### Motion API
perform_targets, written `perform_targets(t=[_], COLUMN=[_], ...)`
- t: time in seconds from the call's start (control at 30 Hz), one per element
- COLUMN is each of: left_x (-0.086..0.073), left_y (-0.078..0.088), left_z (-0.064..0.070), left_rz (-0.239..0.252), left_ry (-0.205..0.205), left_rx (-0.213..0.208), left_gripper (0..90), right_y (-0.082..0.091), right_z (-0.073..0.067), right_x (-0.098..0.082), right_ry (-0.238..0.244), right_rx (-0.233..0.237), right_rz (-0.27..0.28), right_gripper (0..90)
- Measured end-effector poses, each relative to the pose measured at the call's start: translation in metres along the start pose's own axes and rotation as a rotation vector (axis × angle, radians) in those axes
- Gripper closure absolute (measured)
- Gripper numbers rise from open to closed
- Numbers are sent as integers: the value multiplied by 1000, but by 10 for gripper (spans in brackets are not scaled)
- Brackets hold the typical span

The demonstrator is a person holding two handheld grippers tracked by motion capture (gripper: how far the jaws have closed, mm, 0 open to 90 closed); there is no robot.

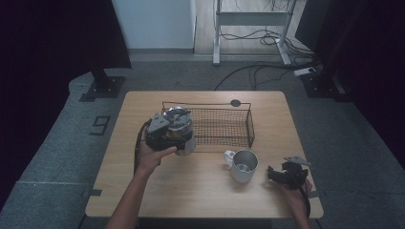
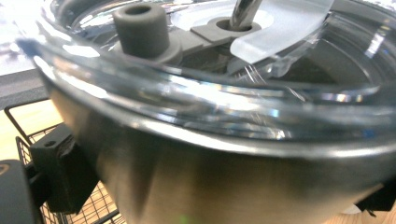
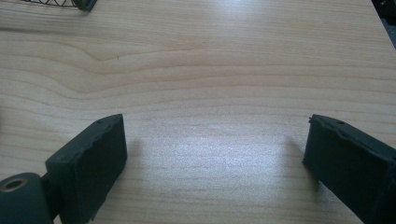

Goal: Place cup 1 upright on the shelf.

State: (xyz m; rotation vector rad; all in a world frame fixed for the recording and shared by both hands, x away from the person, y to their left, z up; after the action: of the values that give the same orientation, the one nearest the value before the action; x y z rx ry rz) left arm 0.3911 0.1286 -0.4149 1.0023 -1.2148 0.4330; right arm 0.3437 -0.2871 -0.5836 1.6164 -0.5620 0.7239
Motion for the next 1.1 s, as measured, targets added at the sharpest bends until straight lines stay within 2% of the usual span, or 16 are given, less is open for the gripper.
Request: perform_targets(t=[0.47, 0.63, 1.1], left_x=[12, 20, 34], left_y=[-5, -8, -18], left_z=[-2, -5, -13], left_rz=[0, 16, 1], left_ry=[-7, 6, -3], left_rx=[5, -17, 1], left_gripper=[41, 41, 41], right_y=[0, 0, 0], right_z=[0, 0, 0], right_x=[0, 0, 0], right_ry=[0, 1, 2], right_rx=[-1, -1, -3], right_rz=[0, -2, 1], right_gripper=[58, 59, 60])
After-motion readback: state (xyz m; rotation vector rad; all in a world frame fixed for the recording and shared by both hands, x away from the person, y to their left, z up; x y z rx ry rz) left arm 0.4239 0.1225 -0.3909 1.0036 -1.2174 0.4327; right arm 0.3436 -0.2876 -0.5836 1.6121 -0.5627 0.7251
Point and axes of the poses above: each handheld gripper's, and its own axes: y roughly backward along the jaws, x roughly out of its top, z roughly to its right, the point moved 4 cm from there along -y, roughly forward along the jaws, and after that the axes turned 6 degrees about x, right-handed, at the moved point
